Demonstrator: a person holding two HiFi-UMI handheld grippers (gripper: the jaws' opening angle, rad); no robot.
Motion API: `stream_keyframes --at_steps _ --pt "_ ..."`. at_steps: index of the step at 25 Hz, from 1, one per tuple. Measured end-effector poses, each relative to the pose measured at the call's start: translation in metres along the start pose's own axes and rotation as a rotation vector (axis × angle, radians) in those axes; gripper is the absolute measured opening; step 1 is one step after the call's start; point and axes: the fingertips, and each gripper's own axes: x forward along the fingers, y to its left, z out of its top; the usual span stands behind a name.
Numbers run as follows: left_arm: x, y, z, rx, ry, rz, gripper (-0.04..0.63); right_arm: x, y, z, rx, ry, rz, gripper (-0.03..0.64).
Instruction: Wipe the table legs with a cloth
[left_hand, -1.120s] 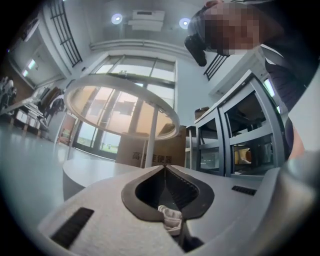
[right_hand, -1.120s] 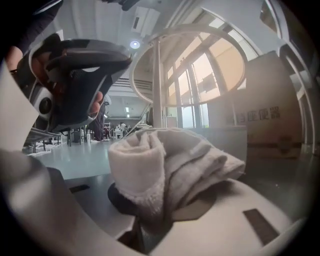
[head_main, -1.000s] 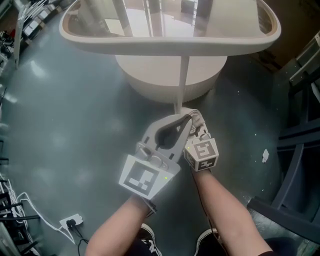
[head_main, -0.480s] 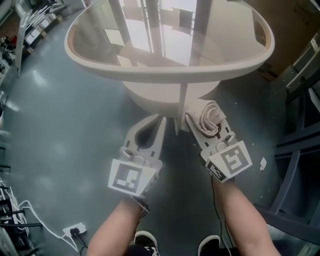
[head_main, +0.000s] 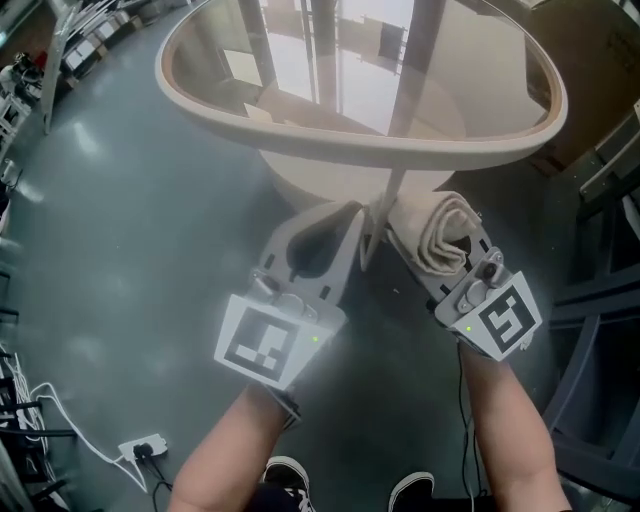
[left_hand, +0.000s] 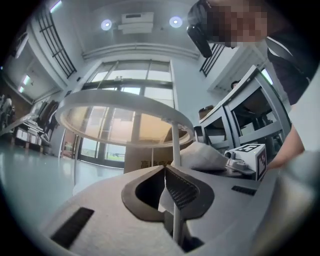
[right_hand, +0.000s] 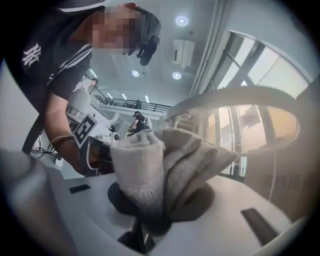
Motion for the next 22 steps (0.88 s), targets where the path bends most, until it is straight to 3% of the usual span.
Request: stream_keyframes --at_steps 6,8,14,19,22 --pt "-0.016 -0.022 -0.065 -0.06 0.055 -0.034 0.008 -0.013 0.027 -0.132 0.238 0.208 -0.055 0.087" --pt "-0.022 -0.033 -0.082 -0.088 0.071 -0.05 0.008 -0.015 0.033 -0.165 0.306 0.236 -0.082 0.087" --pt "-0.027 -0.068 -0.091 -0.094 0.032 -0.061 0.008 -0.019 0.041 -0.201 0.428 0.203 -0.184 0.094" --pt "-0.025 -0.081 -0.086 -0.087 0.107 -0.119 0.008 -0.037 0.072 -0.259 0.527 0.416 -0.203 0.092" --pt "-0.025 -0.079 -0.081 -0.109 0.152 -0.127 0.008 -0.053 0.085 -0.26 0.687 0.513 -0.192 0.091"
